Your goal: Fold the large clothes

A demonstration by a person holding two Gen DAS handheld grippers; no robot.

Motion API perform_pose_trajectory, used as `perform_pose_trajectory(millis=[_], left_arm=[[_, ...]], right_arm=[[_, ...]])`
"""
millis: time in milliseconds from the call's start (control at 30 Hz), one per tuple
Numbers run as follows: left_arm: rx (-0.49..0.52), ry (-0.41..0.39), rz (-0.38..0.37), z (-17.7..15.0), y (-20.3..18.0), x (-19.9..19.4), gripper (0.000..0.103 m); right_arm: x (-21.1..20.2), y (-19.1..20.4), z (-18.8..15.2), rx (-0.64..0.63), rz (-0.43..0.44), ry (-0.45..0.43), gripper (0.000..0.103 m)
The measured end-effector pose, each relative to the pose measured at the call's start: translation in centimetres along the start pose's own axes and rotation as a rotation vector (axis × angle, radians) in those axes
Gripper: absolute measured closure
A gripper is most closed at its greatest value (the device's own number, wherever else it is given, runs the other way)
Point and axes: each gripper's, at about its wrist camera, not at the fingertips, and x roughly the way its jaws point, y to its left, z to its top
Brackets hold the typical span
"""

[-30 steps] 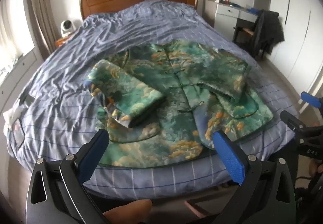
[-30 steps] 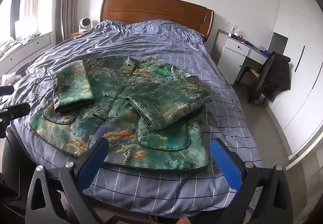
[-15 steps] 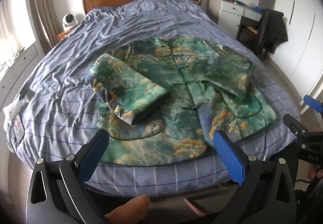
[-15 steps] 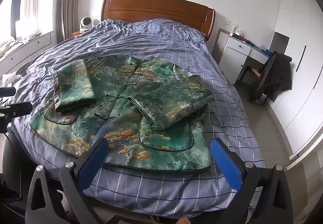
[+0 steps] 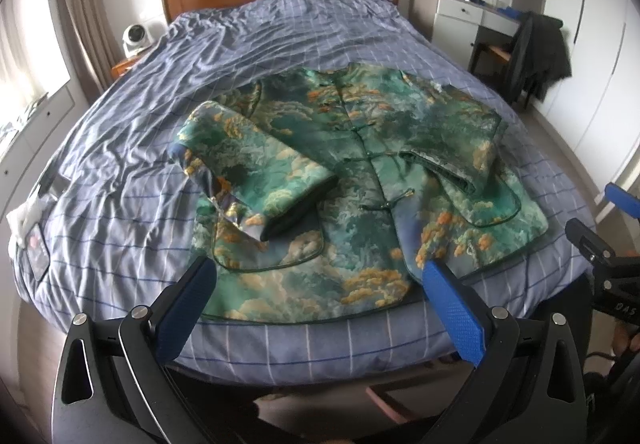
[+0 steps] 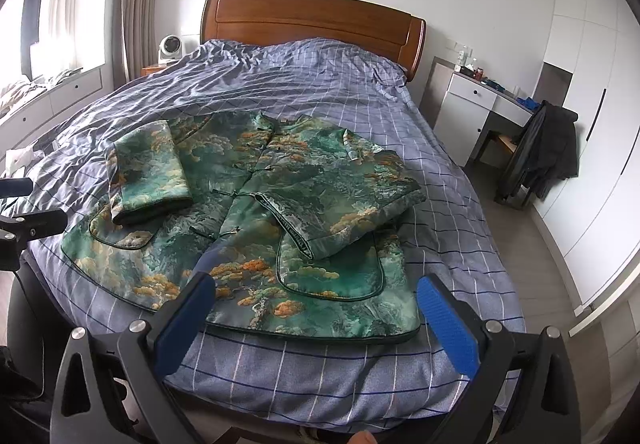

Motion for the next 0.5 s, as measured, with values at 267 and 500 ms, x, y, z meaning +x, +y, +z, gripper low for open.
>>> perform_pose_trajectory(millis=[267, 500], left_arm=[[0.003, 0.0, -0.002, 0.03, -0.18, -0.03, 0.0], [0.012, -0.006, -0.005, -0.02, -0.45, -0.04, 0.0]], right_arm=[[-0.08, 0.07, 0.07, 0.004, 0.003, 0.0, 0.0], [0.03, -0.02, 0.01, 0.006, 0.003, 0.002, 0.0]])
